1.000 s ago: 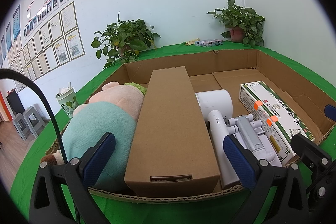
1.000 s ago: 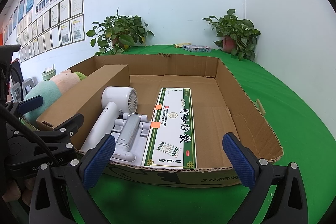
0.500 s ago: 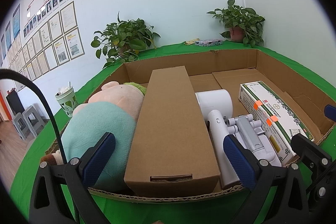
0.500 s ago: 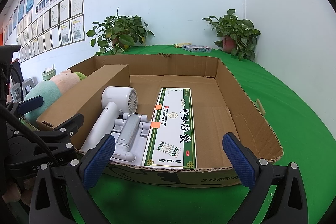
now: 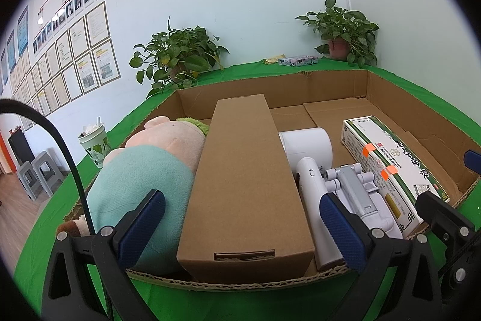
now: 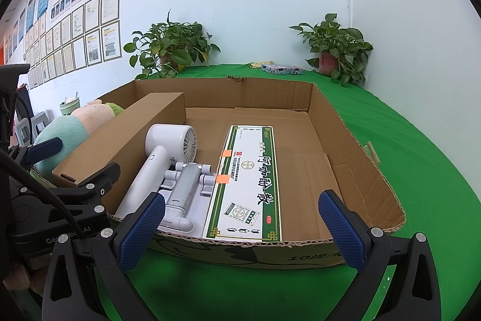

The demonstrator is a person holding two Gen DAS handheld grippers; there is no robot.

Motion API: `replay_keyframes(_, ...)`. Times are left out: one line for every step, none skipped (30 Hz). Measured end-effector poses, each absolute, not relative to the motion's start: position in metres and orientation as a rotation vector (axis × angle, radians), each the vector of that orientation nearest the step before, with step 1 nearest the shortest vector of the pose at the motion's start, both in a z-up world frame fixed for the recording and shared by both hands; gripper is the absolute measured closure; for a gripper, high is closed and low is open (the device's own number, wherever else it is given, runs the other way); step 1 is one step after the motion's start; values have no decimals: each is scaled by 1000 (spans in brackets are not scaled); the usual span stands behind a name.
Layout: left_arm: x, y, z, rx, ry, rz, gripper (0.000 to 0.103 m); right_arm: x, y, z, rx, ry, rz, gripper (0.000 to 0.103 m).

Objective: Organize objects

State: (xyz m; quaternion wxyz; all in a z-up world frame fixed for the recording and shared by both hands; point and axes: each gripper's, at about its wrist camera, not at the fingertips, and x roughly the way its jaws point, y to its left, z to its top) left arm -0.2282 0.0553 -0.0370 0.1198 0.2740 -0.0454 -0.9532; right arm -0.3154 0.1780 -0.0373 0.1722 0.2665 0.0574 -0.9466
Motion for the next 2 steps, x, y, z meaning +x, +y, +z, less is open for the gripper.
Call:
replay_keyframes(-228,55,-37,801,-132,-2786,1,-315,178,-37,757,163,-2686,0)
replay_keyframes(-228,55,-37,801,-132,-2786,1,-316,178,-37,757,163,-2686,0)
